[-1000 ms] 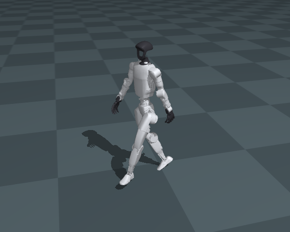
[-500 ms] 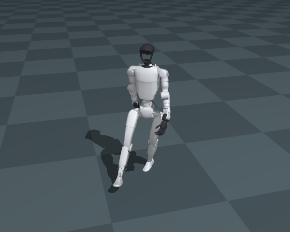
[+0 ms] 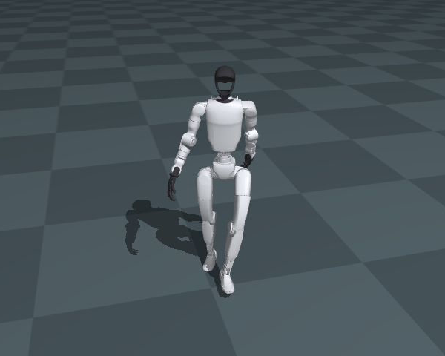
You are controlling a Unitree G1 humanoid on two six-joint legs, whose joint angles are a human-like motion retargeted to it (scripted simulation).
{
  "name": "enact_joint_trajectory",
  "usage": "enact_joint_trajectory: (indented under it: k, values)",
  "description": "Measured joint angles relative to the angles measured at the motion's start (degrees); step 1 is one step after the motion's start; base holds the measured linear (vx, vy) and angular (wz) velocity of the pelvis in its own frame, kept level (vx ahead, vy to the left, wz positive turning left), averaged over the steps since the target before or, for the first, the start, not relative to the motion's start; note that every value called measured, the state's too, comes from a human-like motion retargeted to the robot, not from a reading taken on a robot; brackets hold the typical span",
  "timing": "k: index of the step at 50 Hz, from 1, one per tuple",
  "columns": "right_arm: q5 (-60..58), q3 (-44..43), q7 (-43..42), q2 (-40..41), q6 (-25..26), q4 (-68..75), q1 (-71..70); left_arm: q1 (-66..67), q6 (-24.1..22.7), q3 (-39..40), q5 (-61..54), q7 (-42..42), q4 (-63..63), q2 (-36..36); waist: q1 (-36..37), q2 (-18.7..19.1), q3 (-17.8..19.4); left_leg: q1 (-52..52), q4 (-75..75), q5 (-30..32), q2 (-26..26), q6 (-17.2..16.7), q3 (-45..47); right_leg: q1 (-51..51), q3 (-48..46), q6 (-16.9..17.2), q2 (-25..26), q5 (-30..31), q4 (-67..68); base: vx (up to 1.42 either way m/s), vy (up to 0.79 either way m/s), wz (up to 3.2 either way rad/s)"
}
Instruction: Walk run
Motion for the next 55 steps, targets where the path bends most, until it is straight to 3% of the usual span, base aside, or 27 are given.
enact_joint_trajectory:
  k: [3,6,8,10,12,14,15,17,19,24,28,31,32,33,35,37,38,40,42,45,47,49,52,55]
  values:
    - [-2.2,-0.4,-1.4,-1.4,-1.7,-2.7,-1.3,2.2,3.2,1.4,-2.2,-1.1,0.0,-0.1,0.1,-0.4,-0.8,-1.5,-15.1,-5.8,-2.5,0.7,3.2,3.5,-1.3,-0.6,1.9,-2.0,-0.2,1.09,-0.16,0.47]
    - [-2.6,-0.4,-3.3,-1.4,-1.7,-2.8,-0.9,2.6,5.5,3.2,-5.1,-3.3,0.0,-0.5,0.3,-1.7,-1.9,-0.7,-22.1,-7.5,-4.8,1.6,5.0,6.3,-1.4,1.0,2.8,1.1,1.3,1.07,-0.12,0.25]
    - [-2.1,-0.3,-4.2,-0.1,-1.4,-1.4,0.2,1.9,5.2,4.9,-7.1,-4.4,0.0,-0.7,2.8,-3.9,-2.6,0.2,-17.4,-7.2,-1.4,1.8,9.1,8.0,-0.8,4.0,2.0,7.9,3.4,1.31,-0.24,-0.90]
    - [-1.0,-0.5,-4.3,1.5,-1.4,1.5,2.4,1.0,3.1,5.8,-9.4,-4.2,0.0,-1.1,5.2,-5.0,-3.9,1.3,-13.7,-3.3,1.1,1.8,13.0,9.2,-0.4,10.3,0.7,19.5,6.9,1.40,0.05,-0.61]
    - [-0.8,-0.7,-2.1,3.0,-1.8,5.0,5.0,-1.7,0.1,4.9,-13.7,-3.7,0.0,-0.5,4.0,-4.2,-5.2,-0.3,-7.9,-4.7,0.5,1.8,1.2,7.5,1.2,13.9,3.5,31.9,13.8,1.53,0.10,0.86]
    - [-0.6,0.1,1.2,3.9,-1.0,8.2,7.7,-6.2,-3.2,3.8,-17.9,-2.4,-0.3,-0.1,1.3,-3.5,-3.9,-1.3,0.0,-10.1,-2.8,1.8,-8.8,2.2,3.8,15.9,6.6,36.3,30.4,1.27,-0.03,2.05]
    - [-0.7,0.6,2.8,4.1,-0.4,9.7,9.2,-8.7,-4.5,3.2,-19.8,-1.2,-0.8,-0.1,0.0,-3.7,-2.9,-0.4,3.5,-13.1,-5.0,1.8,-10.7,-0.8,4.2,16.4,7.0,36.3,40.6,1.09,-0.04,2.03]
    - [-2.6,0.7,5.2,5.6,0.2,12.7,12.0,-13.5,-5.3,2.6,-23.6,2.1,-4.5,-0.4,-0.1,0.5,-3.7,5.4,2.5,-15.2,0.9,1.8,-8.3,-3.4,6.3,15.6,13.2,35.7,40.0,1.10,0.08,1.42]
    - [-4.7,1.3,5.9,7.1,1.7,15.2,15.0,-18.2,-6.4,2.0,-26.7,3.1,-9.0,-1.3,-0.6,4.0,-4.1,9.7,0.2,-16.3,1.9,1.8,-12.1,-8.1,5.5,11.3,15.0,31.0,40.4,1.18,0.17,1.34]
    - [-10.3,1.2,4.6,11.5,1.8,20.1,22.5,-27.8,-10.2,-1.2,-29.4,-6.0,-21.3,-1.2,-5.8,6.7,-4.0,21.9,-9.6,-15.1,-1.4,1.8,-19.2,-18.3,4.2,4.6,6.3,15.2,32.5,1.11,0.02,2.15]
    - [-15.8,1.9,11.1,13.9,-0.9,21.6,27.2,-34.0,-14.3,-6.1,-30.1,-12.5,-28.8,3.1,-11.6,5.4,-2.8,30.3,-13.8,-15.8,-5.3,1.8,-26.6,-23.2,2.0,5.4,-3.0,13.0,14.4,0.91,-0.26,2.12]
    - [-18.8,3.0,13.9,14.2,-0.4,22.1,29.6,-36.6,-16.9,-8.5,-28.3,-11.4,-33.0,7.0,-14.5,4.1,-1.4,37.0,-15.3,-17.1,-7.0,1.8,-30.7,-27.3,9.3,5.3,-4.6,8.5,3.3,1.00,-0.36,1.31]
    - [-19.5,3.3,13.8,14.0,0.6,22.1,30.1,-37.1,-17.6,-8.7,-26.9,-10.2,-33.8,8.1,-14.7,4.0,-1.0,39.0,-15.7,-17.3,-7.2,1.7,-31.3,-28.4,12.5,7.1,-4.6,6.8,-0.3,1.29,-0.49,0.48]
    - [-19.8,3.4,13.2,13.7,2.0,22.1,30.3,-37.4,-18.1,-8.4,-25.0,-8.6,-34.1,8.9,-14.3,3.8,-0.6,40.8,-15.9,-17.2,-7.4,1.3,-31.1,-29.0,15.1,11.2,-4.7,4.9,-3.9,1.21,-0.49,0.17]
    - [-19.4,3.6,11.0,13.0,5.4,22.1,30.5,-37.0,-17.9,-7.1,-21.0,-5.0,-33.6,9.6,-13.6,3.9,-0.2,43.8,-15.2,-15.7,-6.9,-0.9,-30.4,-29.9,9.6,14.3,-6.0,3.1,-5.5,1.00,-0.42,0.03]
    - [-17.5,3.5,8.1,11.7,10.3,22.1,29.4,-35.6,-15.6,-4.9,-17.6,-0.4,-30.4,8.8,-14.1,3.8,-1.1,44.9,-13.1,-10.4,-6.9,-4.9,-29.9,-30.5,13.7,11.7,-4.2,3.2,-0.7,1.07,-0.43,0.37]
    - [-16.8,3.0,6.6,10.9,12.5,22.1,28.9,-34.4,-13.9,-4.1,-16.9,1.6,-28.2,8.0,-14.9,3.8,-2.1,45.0,-11.7,-5.9,-6.8,-7.6,-30.2,-31.0,8.5,11.9,-5.4,4.1,2.6,1.27,-0.50,0.92]
    - [-16.3,1.7,4.3,9.7,15.1,22.1,27.5,-31.4,-10.6,-1.7,-16.1,4.3,-22.4,6.1,-18.2,4.7,-2.9,44.8,-5.6,7.0,-6.1,-14.1,-32.7,-29.4,6.5,13.7,-6.1,11.2,6.1,1.20,-0.48,1.20]
    - [-15.7,0.8,3.9,8.6,14.6,22.1,25.2,-27.7,-8.0,-0.3,-16.3,3.8,-15.3,4.6,-18.2,6.6,-3.2,40.6,5.7,20.9,-3.8,-22.9,-30.4,-27.8,15.7,8.4,-1.6,7.8,10.6,1.40,-0.59,0.55]
    - [-13.2,0.2,6.7,7.0,13.2,22.1,18.6,-23.6,-5.1,-1.5,-18.3,-0.6,-4.8,4.4,-18.8,10.5,-0.6,29.8,32.5,27.9,3.2,-28.1,-27.3,-23.4,9.0,1.2,3.3,2.3,15.2,1.08,-0.43,0.45]
    - [-10.4,-1.1,7.0,7.2,13.8,18.6,14.1,-20.1,-2.8,-1.0,-14.6,-3.3,-2.4,3.3,-18.6,5.6,-2.1,24.0,32.1,24.2,-1.5,-20.9,-23.0,-20.0,8.1,0.0,-2.2,1.8,12.8,0.90,-0.38,0.52]
    - [-7.3,-2.5,4.2,8.4,12.3,13.3,11.0,-15.2,-0.8,-0.5,-9.9,-2.3,-2.0,1.6,-16.8,4.1,-2.0,17.9,33.7,16.4,-1.0,-15.7,-18.7,-16.2,10.0,-1.6,-0.4,1.1,10.6,1.02,-0.39,0.07]
    - [-0.9,-2.0,-0.9,8.8,6.0,6.0,6.8,-8.2,-0.7,-0.4,-3.8,0.4,-1.6,-0.2,-11.0,0.6,-1.2,8.4,30.5,7.2,-0.7,-11.0,-10.8,-10.2,12.6,-2.3,-0.8,1.7,6.1,1.11,-0.35,-0.76]
    - [5.1,0.5,-2.1,7.2,-0.4,-0.5,2.8,-2.1,-1.3,-1.1,1.2,0.4,-1.3,-0.6,-5.4,-1.4,-0.6,1.5,18.2,1.9,1.5,-8.6,-5.2,-5.2,12.0,-3.9,0.5,1.3,2.5,0.96,-0.30,-0.65]
